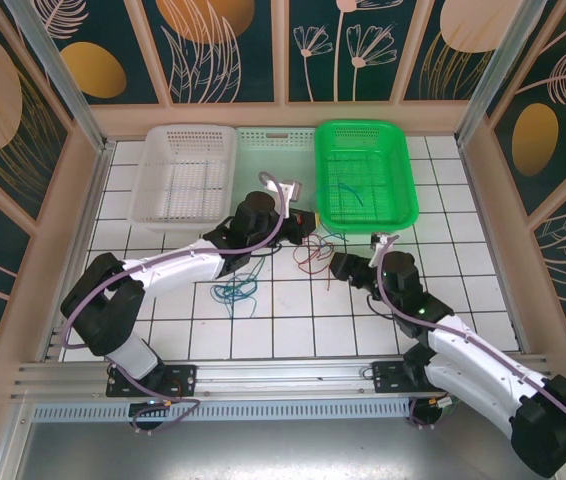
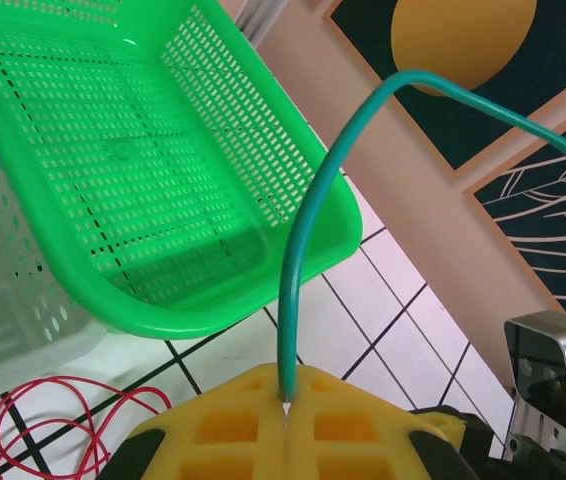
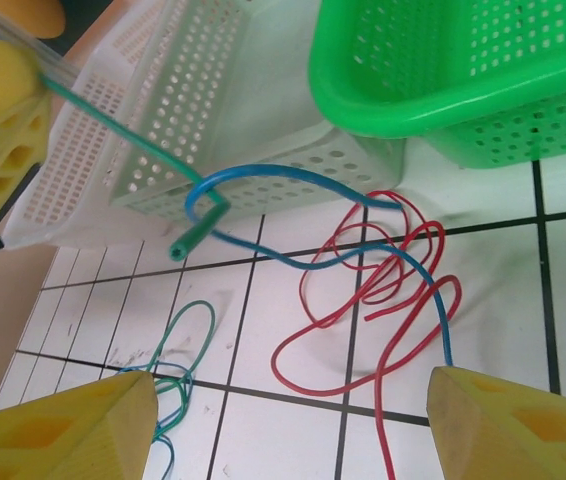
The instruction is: Untangle the cables
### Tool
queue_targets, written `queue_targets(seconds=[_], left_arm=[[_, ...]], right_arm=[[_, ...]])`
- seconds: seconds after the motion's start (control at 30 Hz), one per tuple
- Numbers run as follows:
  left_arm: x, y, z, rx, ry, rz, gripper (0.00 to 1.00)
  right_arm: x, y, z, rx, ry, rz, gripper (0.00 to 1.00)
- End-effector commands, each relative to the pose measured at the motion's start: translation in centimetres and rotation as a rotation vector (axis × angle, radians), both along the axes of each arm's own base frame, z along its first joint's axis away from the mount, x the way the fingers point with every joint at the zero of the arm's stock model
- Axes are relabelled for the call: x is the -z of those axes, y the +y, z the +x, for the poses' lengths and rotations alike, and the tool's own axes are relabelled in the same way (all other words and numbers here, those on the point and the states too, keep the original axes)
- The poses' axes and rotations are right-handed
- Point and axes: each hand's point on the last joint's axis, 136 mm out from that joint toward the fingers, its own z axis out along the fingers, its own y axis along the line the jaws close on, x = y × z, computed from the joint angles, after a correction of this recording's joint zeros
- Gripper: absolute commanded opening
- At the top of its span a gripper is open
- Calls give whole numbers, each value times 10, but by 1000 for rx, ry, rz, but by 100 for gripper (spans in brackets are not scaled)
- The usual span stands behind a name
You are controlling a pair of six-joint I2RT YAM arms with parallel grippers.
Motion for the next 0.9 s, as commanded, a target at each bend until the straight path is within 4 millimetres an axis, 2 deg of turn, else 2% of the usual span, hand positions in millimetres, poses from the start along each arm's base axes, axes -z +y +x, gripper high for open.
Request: queue_targets(seconds=[0.0,0.17,0.37,0.57,0.87], left_arm=[[-10,-5,6,4,-15,-9,0],[-12,-12,4,22,22,-60,0],[-11,-22,-3,57,85,-142,0],[-17,-26,-10,80,137,-234,0],[-14,-27,-15,63,184,-246,0]], right_arm=[[-5,8,0,-29,-45,18,74],[-7,15,9,-5,-66,33,77],[-3,17,26,37,-126,-69,82],[17,9,45,96,-135,-227,84],[6,13,55,136,-231,-249,84]])
